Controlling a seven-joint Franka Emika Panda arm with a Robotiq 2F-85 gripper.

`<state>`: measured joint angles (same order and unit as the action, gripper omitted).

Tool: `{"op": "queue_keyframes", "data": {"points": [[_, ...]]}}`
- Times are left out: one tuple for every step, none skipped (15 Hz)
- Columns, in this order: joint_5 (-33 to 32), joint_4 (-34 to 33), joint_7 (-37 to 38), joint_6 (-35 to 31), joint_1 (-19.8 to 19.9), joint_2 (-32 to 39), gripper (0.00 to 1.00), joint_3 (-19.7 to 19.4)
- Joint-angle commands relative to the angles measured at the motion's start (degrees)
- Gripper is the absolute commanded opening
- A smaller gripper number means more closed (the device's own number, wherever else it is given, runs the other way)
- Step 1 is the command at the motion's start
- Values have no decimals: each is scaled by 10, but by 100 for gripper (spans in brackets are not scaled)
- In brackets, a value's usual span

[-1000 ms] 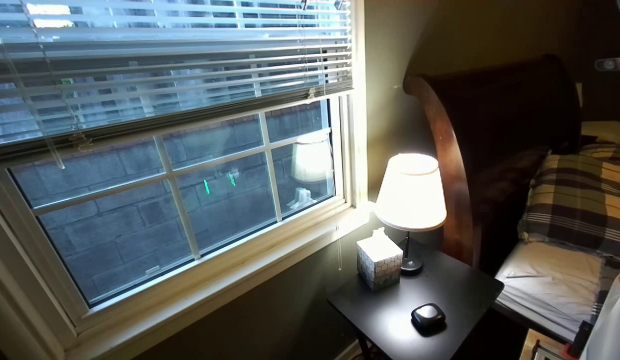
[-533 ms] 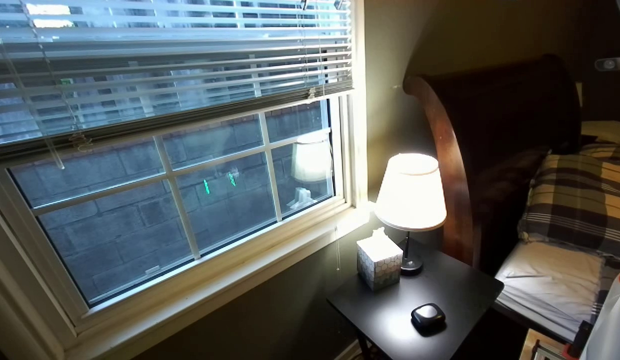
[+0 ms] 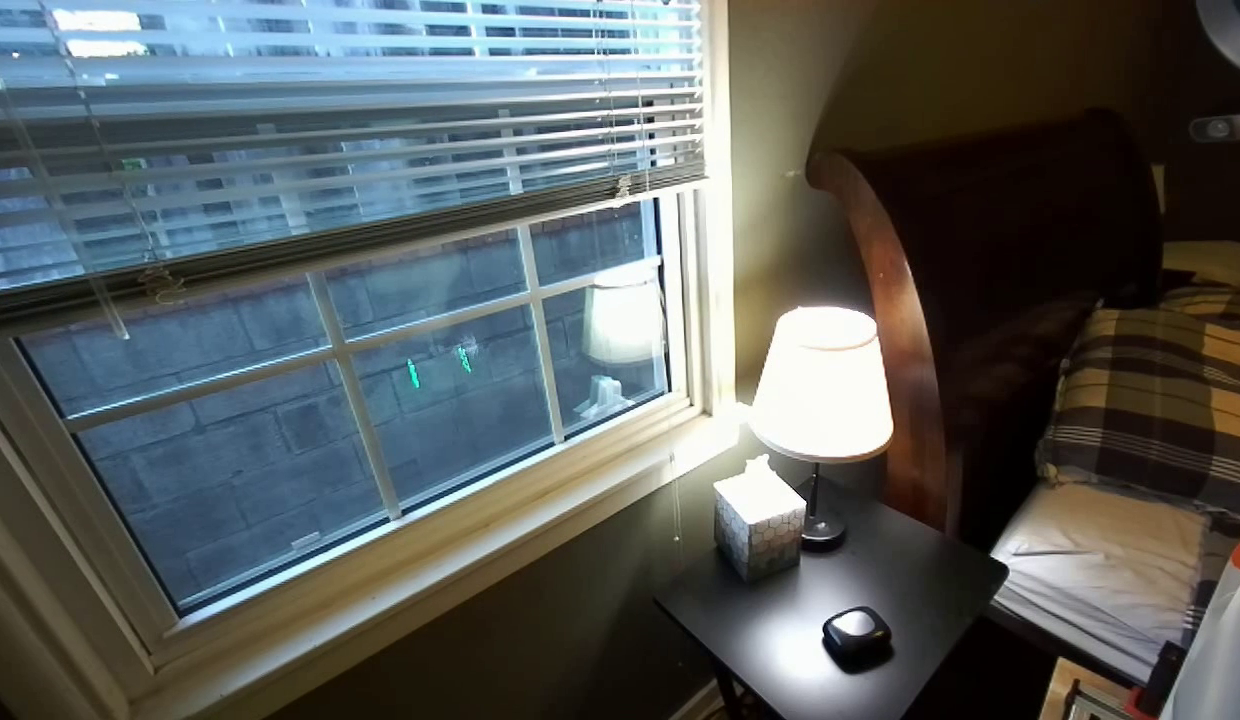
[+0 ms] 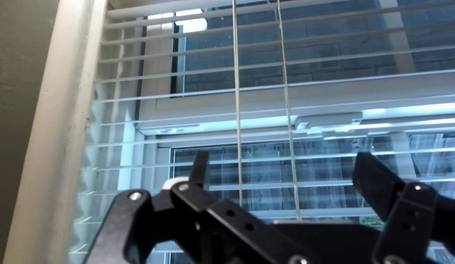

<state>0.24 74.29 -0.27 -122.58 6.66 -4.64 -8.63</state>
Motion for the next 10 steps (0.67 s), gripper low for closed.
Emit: {"op": "queue_keyframes", "data": {"points": [[51,-35,-45,-15,2,21,100,-13],[59,-38,-57,-25,3,25,100,-15],[64,-44,-63,-27,4,29,100,-18],[70,-48,-69,-31,5,32,100,-20],[74,-53,-76,-31,6,35,100,-23],[77,-58,-79,-29,8,39,100,-25],[84,-65,-84,-30,9,43,100,-28],[95,-71,-92,-29,11,47,100,-31],[108,-74,-100,-32,12,50,100,-33],[118,-80,-108,-32,14,55,93,-35]]}}
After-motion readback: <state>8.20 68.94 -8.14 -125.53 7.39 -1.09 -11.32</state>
